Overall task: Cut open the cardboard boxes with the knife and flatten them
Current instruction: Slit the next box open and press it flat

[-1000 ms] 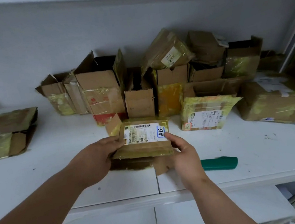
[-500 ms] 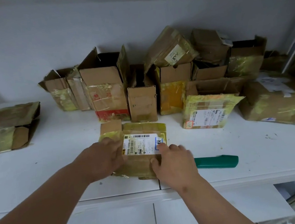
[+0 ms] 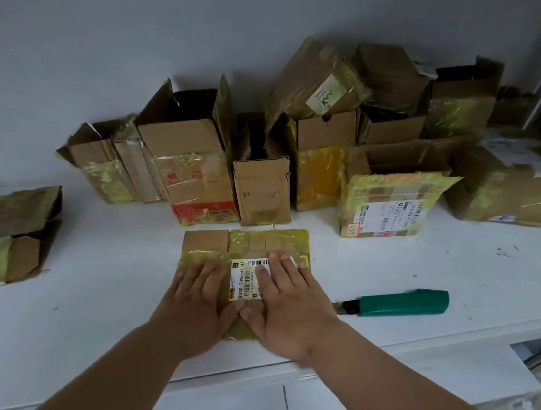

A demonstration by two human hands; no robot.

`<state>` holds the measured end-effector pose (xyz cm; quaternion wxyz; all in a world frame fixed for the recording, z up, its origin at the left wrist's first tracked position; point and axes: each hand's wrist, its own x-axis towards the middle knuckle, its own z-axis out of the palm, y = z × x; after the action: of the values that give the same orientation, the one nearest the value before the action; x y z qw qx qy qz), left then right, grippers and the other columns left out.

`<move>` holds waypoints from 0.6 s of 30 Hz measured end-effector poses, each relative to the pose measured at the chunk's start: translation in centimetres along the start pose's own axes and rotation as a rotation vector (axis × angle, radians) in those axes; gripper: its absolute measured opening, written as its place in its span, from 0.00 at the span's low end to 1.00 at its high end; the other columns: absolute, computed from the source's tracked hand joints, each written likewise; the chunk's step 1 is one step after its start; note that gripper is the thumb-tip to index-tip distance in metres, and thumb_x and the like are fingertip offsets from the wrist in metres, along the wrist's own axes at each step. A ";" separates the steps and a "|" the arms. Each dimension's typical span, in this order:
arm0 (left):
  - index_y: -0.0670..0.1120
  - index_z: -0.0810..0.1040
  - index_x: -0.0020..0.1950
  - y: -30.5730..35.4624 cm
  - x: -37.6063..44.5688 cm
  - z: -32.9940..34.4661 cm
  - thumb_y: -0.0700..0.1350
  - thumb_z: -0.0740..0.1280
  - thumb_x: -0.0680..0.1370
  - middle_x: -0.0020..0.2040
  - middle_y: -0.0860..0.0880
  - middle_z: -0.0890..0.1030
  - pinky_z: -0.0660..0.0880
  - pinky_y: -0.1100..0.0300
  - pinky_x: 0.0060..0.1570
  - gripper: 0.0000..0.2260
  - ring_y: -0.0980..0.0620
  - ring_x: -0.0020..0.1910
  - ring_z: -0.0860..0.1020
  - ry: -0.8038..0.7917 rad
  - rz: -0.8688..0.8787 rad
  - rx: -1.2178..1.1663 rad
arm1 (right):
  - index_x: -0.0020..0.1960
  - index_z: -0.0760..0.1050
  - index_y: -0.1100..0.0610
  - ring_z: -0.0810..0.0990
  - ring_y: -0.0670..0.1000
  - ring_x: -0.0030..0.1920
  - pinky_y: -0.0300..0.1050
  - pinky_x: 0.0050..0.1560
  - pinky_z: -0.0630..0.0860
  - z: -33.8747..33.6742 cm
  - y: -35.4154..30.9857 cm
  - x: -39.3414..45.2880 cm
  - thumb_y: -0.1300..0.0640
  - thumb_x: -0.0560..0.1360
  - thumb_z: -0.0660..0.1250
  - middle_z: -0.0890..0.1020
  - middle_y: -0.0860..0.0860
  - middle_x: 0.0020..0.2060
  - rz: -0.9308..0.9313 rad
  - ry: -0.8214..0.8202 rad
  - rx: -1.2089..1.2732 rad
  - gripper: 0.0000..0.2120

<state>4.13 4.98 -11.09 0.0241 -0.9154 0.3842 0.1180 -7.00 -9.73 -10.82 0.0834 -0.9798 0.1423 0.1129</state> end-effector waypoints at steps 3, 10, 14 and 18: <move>0.51 0.44 0.80 -0.3 1.1 -1.0 0.77 0.31 0.68 0.80 0.52 0.48 0.53 0.48 0.75 0.46 0.47 0.78 0.49 0.027 -0.034 0.017 | 0.80 0.48 0.52 0.46 0.55 0.79 0.56 0.78 0.42 -1.4 -0.1 1.2 0.32 0.79 0.42 0.51 0.53 0.79 0.005 0.047 -0.017 0.37; 0.52 0.37 0.79 -0.1 1.9 0.8 0.74 0.17 0.57 0.80 0.53 0.38 0.40 0.49 0.75 0.54 0.47 0.79 0.39 0.035 -0.038 0.013 | 0.81 0.39 0.51 0.32 0.51 0.78 0.53 0.76 0.31 -0.5 0.3 2.6 0.28 0.77 0.39 0.36 0.50 0.80 0.030 -0.007 -0.008 0.41; 0.54 0.39 0.80 -0.3 2.2 0.1 0.67 0.40 0.79 0.80 0.56 0.41 0.41 0.48 0.76 0.32 0.50 0.79 0.38 0.042 -0.067 -0.020 | 0.81 0.45 0.50 0.37 0.50 0.79 0.54 0.77 0.35 -1.0 0.3 3.0 0.29 0.77 0.46 0.43 0.49 0.81 0.016 0.035 0.068 0.40; 0.56 0.39 0.80 -0.5 1.8 0.3 0.75 0.30 0.67 0.80 0.58 0.40 0.43 0.45 0.76 0.43 0.51 0.79 0.39 0.033 -0.057 -0.043 | 0.78 0.58 0.47 0.48 0.54 0.78 0.55 0.78 0.42 -2.1 1.1 2.2 0.40 0.77 0.59 0.56 0.50 0.78 0.073 0.197 0.224 0.31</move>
<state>5.61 4.12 -11.83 0.0014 -0.9281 0.3555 0.1105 -4.90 -11.74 -9.46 0.1738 -0.9649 0.1971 0.0028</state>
